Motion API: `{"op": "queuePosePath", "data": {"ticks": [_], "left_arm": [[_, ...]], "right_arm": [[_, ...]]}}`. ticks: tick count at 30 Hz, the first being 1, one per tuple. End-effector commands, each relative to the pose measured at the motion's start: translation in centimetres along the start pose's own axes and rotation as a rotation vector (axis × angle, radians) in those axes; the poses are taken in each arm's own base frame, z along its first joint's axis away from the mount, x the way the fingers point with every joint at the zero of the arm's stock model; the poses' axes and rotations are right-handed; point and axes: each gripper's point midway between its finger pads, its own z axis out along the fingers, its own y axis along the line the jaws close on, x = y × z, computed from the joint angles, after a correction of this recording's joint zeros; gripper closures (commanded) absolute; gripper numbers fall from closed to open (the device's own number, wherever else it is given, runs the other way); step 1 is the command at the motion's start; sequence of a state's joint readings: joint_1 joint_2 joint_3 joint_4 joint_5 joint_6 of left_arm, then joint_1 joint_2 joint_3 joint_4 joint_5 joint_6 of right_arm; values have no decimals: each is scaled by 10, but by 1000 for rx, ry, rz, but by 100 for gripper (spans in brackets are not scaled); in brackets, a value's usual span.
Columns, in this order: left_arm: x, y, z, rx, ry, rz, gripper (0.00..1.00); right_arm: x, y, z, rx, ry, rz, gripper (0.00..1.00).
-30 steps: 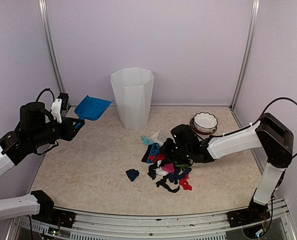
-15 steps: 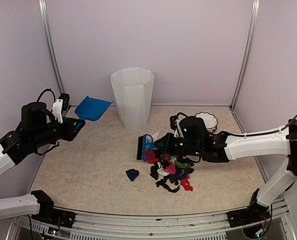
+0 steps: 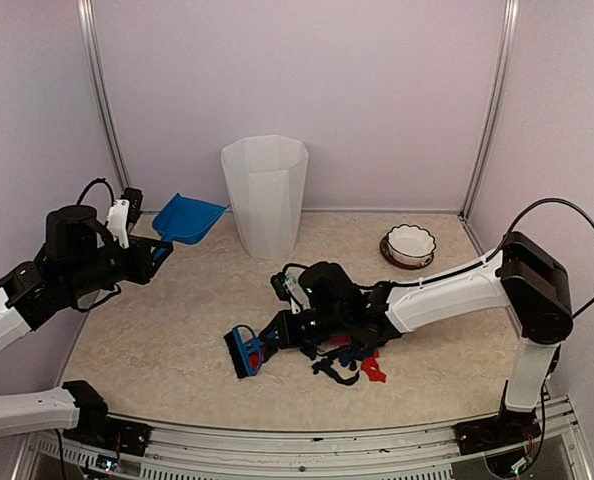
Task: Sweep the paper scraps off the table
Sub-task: Sweep the paper scraps at the center of the board.
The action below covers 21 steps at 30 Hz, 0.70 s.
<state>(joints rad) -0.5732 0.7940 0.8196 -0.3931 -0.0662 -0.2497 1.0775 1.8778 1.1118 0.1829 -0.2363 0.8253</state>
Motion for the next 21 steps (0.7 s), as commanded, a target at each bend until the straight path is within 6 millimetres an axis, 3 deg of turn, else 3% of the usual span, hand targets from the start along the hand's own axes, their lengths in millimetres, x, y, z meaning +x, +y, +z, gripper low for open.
{"op": "queuePosePath", "data": {"ticks": [1,6,14,21], "left_arm": [[7,-11,2,0,20,-5,100],[18,-28,4,5,54,-16,100],[54,-73,15,81,130,-40,100],[93,-109,21,134,201,-30,100]], "right_arm": [[8,-22,2,100,32,-12,100],[5,-61,-24,251,-17,18,100],[-7,-111,-89,422,-109,60,100],[-43,-72,-136,306,-209,-17,100]]}}
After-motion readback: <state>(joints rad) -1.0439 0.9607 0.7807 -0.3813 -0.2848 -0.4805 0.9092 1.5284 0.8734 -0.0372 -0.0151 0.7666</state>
